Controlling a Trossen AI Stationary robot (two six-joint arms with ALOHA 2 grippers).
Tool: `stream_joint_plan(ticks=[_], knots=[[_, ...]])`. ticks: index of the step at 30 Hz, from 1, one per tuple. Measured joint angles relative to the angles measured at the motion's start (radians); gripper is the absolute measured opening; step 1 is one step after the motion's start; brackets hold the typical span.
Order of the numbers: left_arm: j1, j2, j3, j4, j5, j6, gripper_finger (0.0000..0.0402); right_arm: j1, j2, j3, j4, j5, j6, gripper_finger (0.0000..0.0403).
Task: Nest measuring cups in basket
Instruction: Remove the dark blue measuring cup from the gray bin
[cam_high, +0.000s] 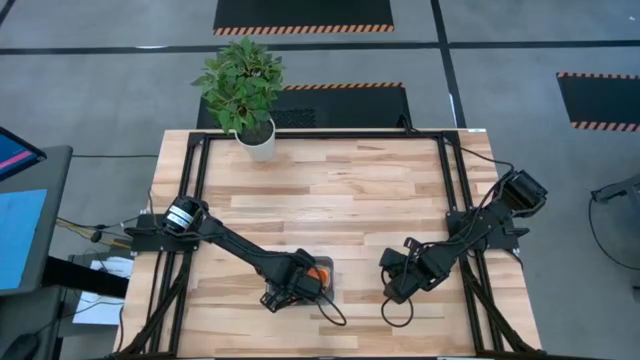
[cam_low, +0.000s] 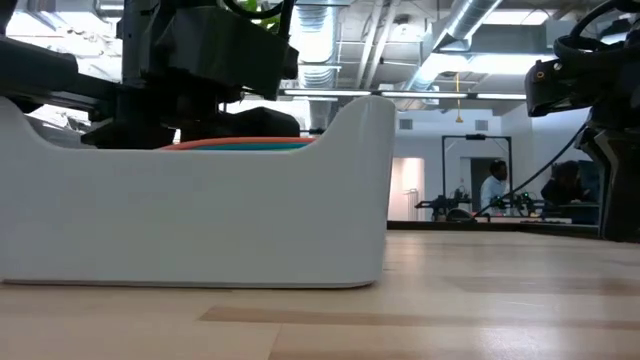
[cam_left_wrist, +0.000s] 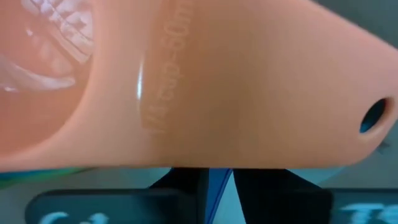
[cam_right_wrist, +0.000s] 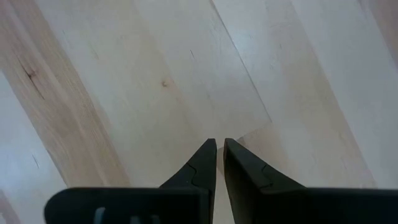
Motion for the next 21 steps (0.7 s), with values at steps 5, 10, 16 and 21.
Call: stream_joint_plan(ticks=[5, 10, 16, 21], knots=[[0.000, 0.000, 0.001, -0.046, -0.016, -0.017, 0.0029, 0.000, 0.000, 0.000, 0.000, 0.000, 0.000, 0.0053], [0.002, 0.001, 0.024, -0.108, -0.054, -0.034, 0.0003, 0.000, 0.000, 0.000, 0.001, 0.000, 0.000, 0.0053], [0.002, 0.001, 0.042, -0.132, -0.115, -0.053, 0.0021, 0.000, 0.000, 0.000, 0.010, 0.000, 0.000, 0.0053], [0.002, 0.001, 0.042, -0.176, -0.130, -0.077, 0.0065, 0.000, 0.000, 0.000, 0.014, 0.001, 0.000, 0.0053]])
